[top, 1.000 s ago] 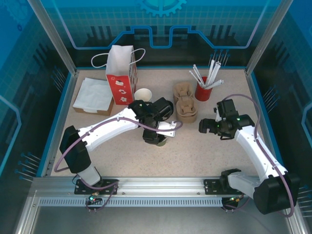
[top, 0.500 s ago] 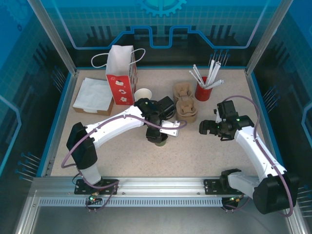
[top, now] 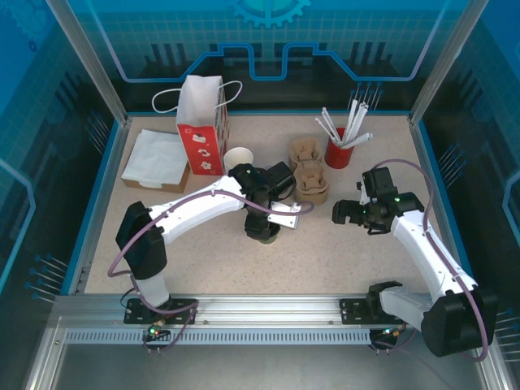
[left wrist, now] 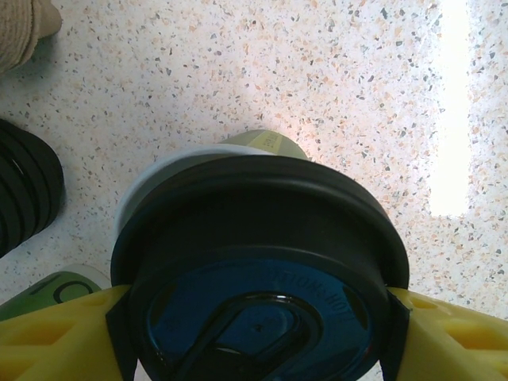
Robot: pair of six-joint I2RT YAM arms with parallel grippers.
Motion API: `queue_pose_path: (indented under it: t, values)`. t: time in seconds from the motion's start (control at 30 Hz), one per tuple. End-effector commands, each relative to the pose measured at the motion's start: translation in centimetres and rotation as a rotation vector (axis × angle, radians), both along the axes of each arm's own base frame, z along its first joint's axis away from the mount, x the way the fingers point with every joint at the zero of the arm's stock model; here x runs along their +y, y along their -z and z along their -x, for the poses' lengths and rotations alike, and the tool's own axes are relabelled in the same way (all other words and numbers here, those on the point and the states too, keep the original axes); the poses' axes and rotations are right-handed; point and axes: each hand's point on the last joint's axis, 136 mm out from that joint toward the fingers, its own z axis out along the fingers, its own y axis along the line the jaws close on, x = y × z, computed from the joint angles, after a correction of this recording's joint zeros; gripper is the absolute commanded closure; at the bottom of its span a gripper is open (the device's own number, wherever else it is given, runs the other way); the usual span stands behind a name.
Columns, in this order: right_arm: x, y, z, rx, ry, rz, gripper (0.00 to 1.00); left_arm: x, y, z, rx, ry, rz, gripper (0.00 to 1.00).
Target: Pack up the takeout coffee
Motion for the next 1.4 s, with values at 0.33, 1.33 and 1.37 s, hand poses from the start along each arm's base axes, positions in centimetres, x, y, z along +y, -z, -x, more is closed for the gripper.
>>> queue_pose_path:
  t: [0.33, 1.33, 1.37]
  values:
    - [0.0, 0.4, 0.0, 0.004, -0.001, -0.022, 0.00, -1.0, -0.2, -0.7, -0.018, 0.025, -0.008, 0.25]
    - [0.0, 0.7, 0.0, 0.006, 0.003, -0.026, 0.00, -1.0, -0.3, -1.3, -0.017, 0.034, -0.048, 0.24]
    - [0.1, 0.7, 0.0, 0.006, 0.003, -0.028, 0.00, -1.0, -0.3, -1.3, -0.016, 0.034, -0.049, 0.24]
